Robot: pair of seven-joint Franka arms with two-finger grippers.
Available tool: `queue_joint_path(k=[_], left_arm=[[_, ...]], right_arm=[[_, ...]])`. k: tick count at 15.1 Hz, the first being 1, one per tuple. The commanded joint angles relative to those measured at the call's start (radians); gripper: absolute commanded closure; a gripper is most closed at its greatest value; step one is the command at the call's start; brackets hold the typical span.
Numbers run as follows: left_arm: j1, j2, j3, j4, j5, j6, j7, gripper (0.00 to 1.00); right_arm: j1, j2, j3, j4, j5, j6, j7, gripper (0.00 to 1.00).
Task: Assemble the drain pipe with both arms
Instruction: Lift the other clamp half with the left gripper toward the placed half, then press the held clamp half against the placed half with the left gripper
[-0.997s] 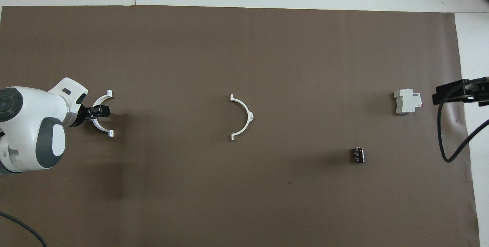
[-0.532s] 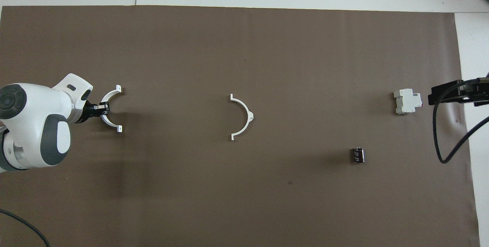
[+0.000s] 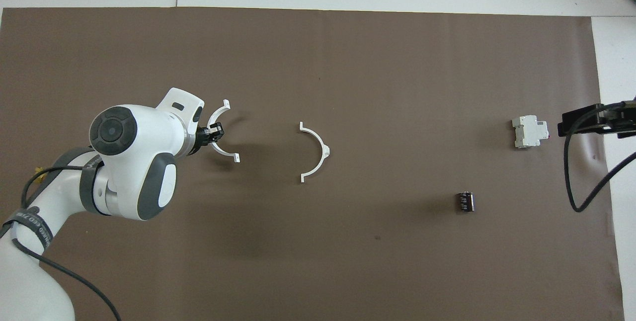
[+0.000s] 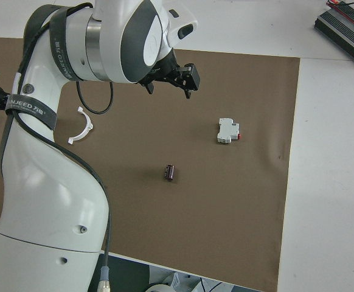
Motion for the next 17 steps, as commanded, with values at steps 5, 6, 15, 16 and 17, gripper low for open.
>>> queue_joint_path(k=[5, 6, 15, 16, 17], left_arm=[[-0.226, 0.013, 0.026, 0.028, -0.006, -0.019, -0.253, 1.00], [-0.252, 0.028, 0.026, 0.031, 0.011, -0.027, -0.295, 1.00], [-0.294, 0.108, 0.026, 0.089, 0.174, -0.036, -0.451, 1.00], [-0.288, 0.108, 0.026, 0.091, 0.210, -0.044, -0.447, 1.00], [-0.274, 0.108, 0.026, 0.094, 0.226, -0.055, -0.439, 1.00]], right_arm=[[-0.010, -0.011, 0.005, -0.008, 0.019, -0.008, 0.009, 0.00], [-0.010, -0.009, 0.005, -0.008, 0.019, -0.008, 0.009, 0.00], [-0.010, -0.009, 0.005, -0.008, 0.019, -0.008, 0.009, 0.00], [-0.010, -0.009, 0.005, -0.008, 0.019, -0.008, 0.009, 0.00], [-0.010, -0.011, 0.005, -0.008, 0.019, -0.008, 0.009, 0.00]])
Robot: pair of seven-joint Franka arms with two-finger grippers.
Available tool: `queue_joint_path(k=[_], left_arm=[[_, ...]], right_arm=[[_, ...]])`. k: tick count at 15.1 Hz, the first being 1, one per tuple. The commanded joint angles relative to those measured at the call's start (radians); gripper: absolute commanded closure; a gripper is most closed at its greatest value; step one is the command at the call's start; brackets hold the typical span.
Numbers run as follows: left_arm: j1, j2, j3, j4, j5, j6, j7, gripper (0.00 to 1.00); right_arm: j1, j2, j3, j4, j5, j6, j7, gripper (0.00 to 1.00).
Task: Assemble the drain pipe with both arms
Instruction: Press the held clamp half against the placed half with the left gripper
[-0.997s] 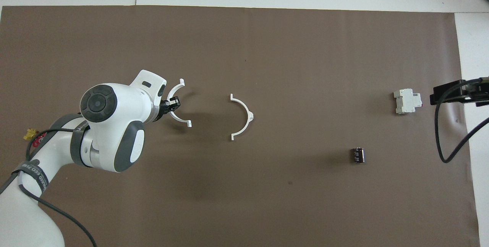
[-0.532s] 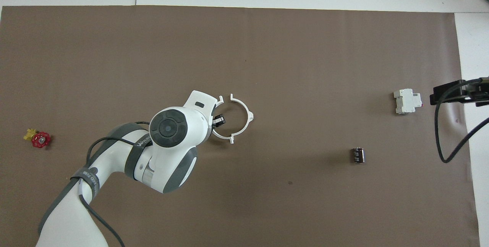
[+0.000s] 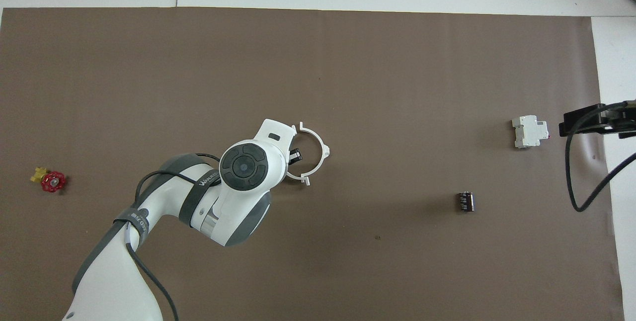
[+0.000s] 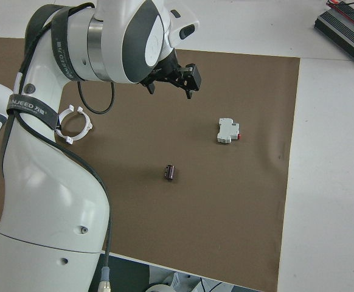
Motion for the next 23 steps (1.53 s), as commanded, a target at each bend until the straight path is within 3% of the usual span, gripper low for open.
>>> queue_joint_path(k=[1, 5, 9, 12, 23], left_arm=[[0.029, 0.023, 0.003, 0.048, 0.062, -0.063, 0.017, 1.00], [0.044, 0.033, -0.001, 0.141, 0.062, -0.223, 0.088, 1.00], [0.016, 0.033, -0.001, 0.124, 0.063, -0.203, 0.161, 1.00], [0.006, 0.042, 0.002, 0.087, 0.063, -0.102, 0.169, 1.00], [0.013, 0.045, -0.001, 0.058, 0.062, -0.025, 0.167, 1.00]], right_arm=[[-0.007, -0.009, 0.005, -0.008, 0.019, -0.008, 0.009, 0.00], [-0.007, -0.009, 0.005, -0.008, 0.019, -0.008, 0.009, 0.00], [-0.007, -0.011, 0.003, -0.008, 0.019, -0.008, 0.009, 0.00], [-0.007, -0.009, 0.005, -0.008, 0.019, -0.008, 0.009, 0.00], [-0.007, -0.011, 0.003, -0.008, 0.019, -0.008, 0.009, 0.00]])
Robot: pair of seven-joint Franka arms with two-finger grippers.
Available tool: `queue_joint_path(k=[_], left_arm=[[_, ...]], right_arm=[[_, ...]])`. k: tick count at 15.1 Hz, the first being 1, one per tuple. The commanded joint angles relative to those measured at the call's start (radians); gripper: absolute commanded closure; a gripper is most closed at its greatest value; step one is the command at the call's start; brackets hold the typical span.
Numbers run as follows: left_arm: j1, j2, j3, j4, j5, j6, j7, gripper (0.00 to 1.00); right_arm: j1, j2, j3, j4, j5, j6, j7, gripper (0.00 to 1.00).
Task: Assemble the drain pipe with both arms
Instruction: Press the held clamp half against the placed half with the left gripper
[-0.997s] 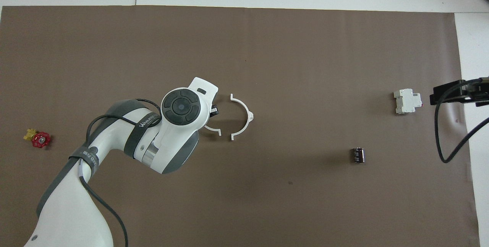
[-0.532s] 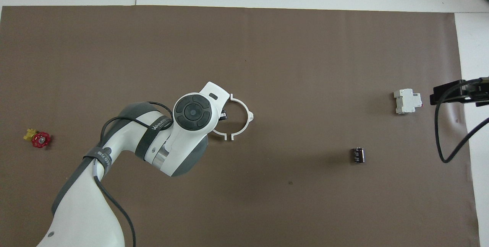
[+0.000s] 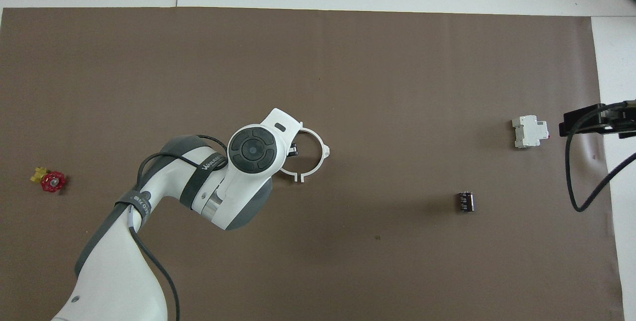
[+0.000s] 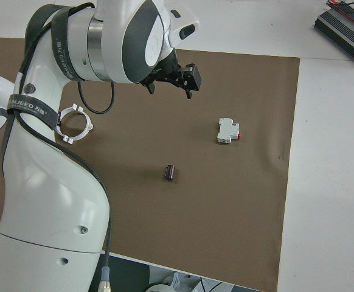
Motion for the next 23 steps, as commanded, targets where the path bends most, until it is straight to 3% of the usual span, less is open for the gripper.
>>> queue_joint_path(k=[1, 23], left_arm=[[-0.004, -0.005, 0.005, -0.017, 0.020, 0.032, 0.005, 1.00], [-0.012, 0.028, 0.005, -0.036, 0.020, 0.099, -0.003, 1.00]], right_arm=[[-0.007, -0.009, 0.005, -0.008, 0.019, -0.008, 0.009, 0.00], [-0.007, -0.009, 0.003, -0.008, 0.019, -0.008, 0.009, 0.00]])
